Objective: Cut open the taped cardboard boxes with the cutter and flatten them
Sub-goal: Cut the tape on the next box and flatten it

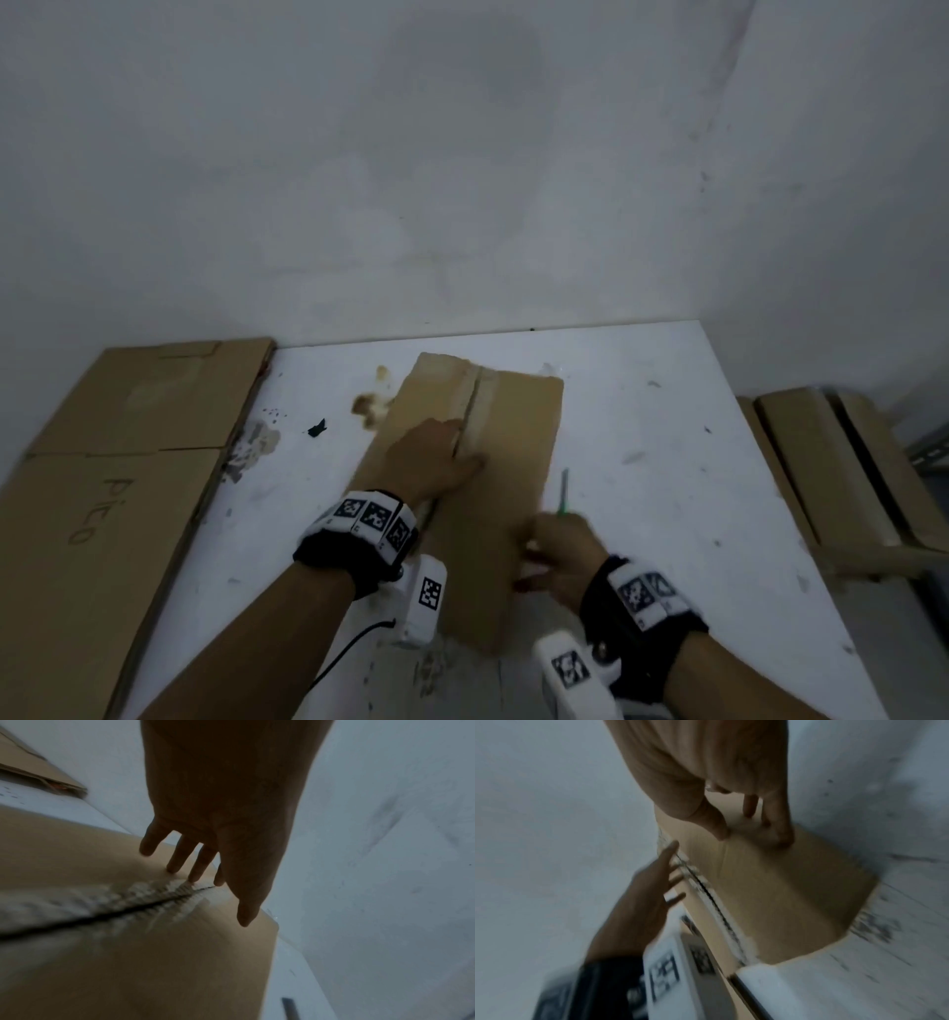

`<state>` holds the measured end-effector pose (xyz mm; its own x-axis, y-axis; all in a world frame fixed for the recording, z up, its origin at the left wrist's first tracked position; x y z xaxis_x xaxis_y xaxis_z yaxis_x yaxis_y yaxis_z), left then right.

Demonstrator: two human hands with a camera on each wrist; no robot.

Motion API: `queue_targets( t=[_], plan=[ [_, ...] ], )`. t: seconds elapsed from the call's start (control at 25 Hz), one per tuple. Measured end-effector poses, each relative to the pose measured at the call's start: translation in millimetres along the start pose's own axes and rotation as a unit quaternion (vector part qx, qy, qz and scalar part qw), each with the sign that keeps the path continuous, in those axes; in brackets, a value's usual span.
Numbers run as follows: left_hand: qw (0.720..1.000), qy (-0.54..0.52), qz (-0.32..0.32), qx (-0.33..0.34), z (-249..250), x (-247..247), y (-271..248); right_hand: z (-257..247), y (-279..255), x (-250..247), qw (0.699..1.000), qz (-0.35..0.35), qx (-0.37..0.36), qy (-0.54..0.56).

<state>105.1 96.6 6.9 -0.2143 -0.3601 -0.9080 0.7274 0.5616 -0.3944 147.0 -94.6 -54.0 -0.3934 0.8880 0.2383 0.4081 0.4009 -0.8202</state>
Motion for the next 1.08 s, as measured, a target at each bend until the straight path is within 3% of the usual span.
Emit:
queue_targets(
  t=[0.08,0.16,0.24,0.32,0.44,0.6,0.68,0.8,0.88,1.0,1.08],
  plan=[
    [0.999,0.008,-0.043,0.013,9,4,4,28,-26,15,0.994,-0.072,0.081,-0.031],
    [0.998,0.026,-0.062,0.014,10,7,7,39,-30,17,0.991,-0.083,0.088,-0.057],
    [0.998,0.036,-0.059,0.005,9,12,7,18,-17,7,0.997,-0.033,-0.019,-0.062],
    [0.997,0.049,-0.051,0.011,13,13,1,-20,-9,-2,0.985,0.036,-0.133,-0.100],
    [0.993,0.076,-0.080,0.049,25,14,-6,-74,-6,-1,0.940,0.068,-0.262,-0.205],
    [0.975,0.111,-0.143,0.131,36,18,-12,-112,8,-7,0.875,0.110,-0.347,-0.318],
    [0.965,0.130,-0.159,0.162,35,19,-15,-112,13,-20,0.879,0.100,-0.329,-0.331],
    [0.951,0.169,-0.182,0.186,24,15,-14,-86,18,-30,0.915,0.025,-0.239,-0.324],
    [0.946,0.174,-0.190,0.198,17,11,-10,-67,14,-32,0.926,0.000,-0.224,-0.305],
    [0.968,0.060,-0.171,0.172,20,12,-3,-42,1,-20,0.918,-0.037,-0.235,-0.318],
    [0.981,0.039,-0.139,0.131,24,17,-3,-29,-7,-11,0.909,-0.065,-0.230,-0.341]
  ],
)
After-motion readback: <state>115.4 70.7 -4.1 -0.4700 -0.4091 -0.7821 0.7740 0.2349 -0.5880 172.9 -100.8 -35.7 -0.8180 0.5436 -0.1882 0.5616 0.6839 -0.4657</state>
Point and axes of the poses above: each hand's wrist, its own y-axis towards the middle knuckle, its own x-axis out of the palm, z = x × y, the point moved 5 cm from there along y, towards the middle knuckle, and after that the axes turned 8 degrees about y, right-handed, at the moved point
